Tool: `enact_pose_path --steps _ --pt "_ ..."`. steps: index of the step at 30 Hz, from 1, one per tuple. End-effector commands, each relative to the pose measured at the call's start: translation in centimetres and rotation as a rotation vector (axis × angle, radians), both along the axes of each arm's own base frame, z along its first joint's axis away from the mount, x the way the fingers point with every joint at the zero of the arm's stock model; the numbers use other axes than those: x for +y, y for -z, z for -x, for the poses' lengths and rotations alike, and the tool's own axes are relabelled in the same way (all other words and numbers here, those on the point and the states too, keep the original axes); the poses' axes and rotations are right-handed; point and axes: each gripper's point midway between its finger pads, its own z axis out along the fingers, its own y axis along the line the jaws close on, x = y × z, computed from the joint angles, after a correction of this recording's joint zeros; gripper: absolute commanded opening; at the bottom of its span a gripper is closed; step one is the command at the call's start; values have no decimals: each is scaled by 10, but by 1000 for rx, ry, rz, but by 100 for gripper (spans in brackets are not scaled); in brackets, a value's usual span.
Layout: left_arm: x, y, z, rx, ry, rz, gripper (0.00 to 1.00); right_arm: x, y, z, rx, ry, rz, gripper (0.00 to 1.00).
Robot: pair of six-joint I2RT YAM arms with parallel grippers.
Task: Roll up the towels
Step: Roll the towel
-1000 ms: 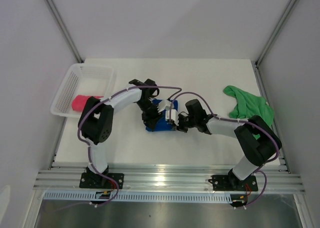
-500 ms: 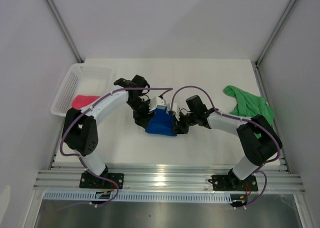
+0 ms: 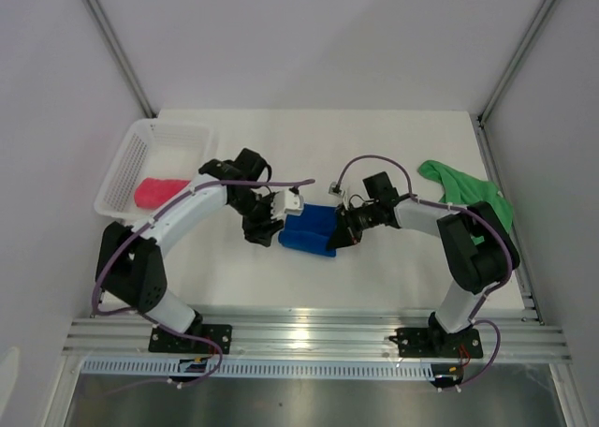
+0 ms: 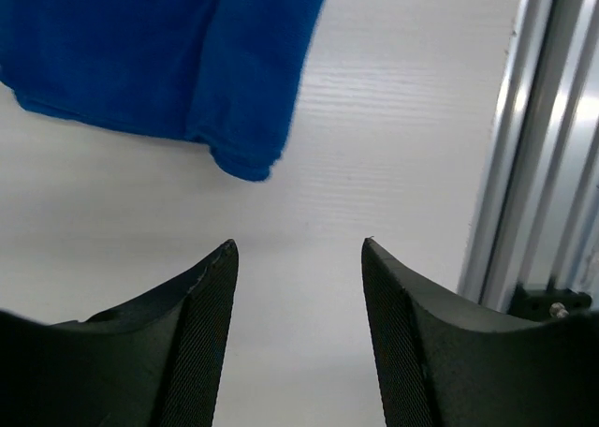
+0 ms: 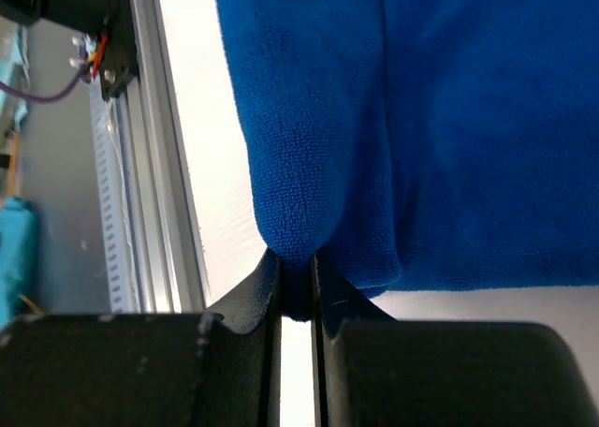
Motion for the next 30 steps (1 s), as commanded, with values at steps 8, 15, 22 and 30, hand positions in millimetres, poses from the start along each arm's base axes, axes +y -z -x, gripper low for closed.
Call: enact_pose_path --steps 8,15,22,30 --pt "-58 6 -60 59 -73 89 61 1 3 -49 84 135 -17 0" --pt "-68 19 -67 116 -76 89 63 0 6 -60 98 144 -4 1" --pt "-76 28 -80 121 -80 89 64 1 4 -62 78 124 -9 2" --pt "-64 45 -70 145 16 24 64 3 2 -63 73 110 -17 2"
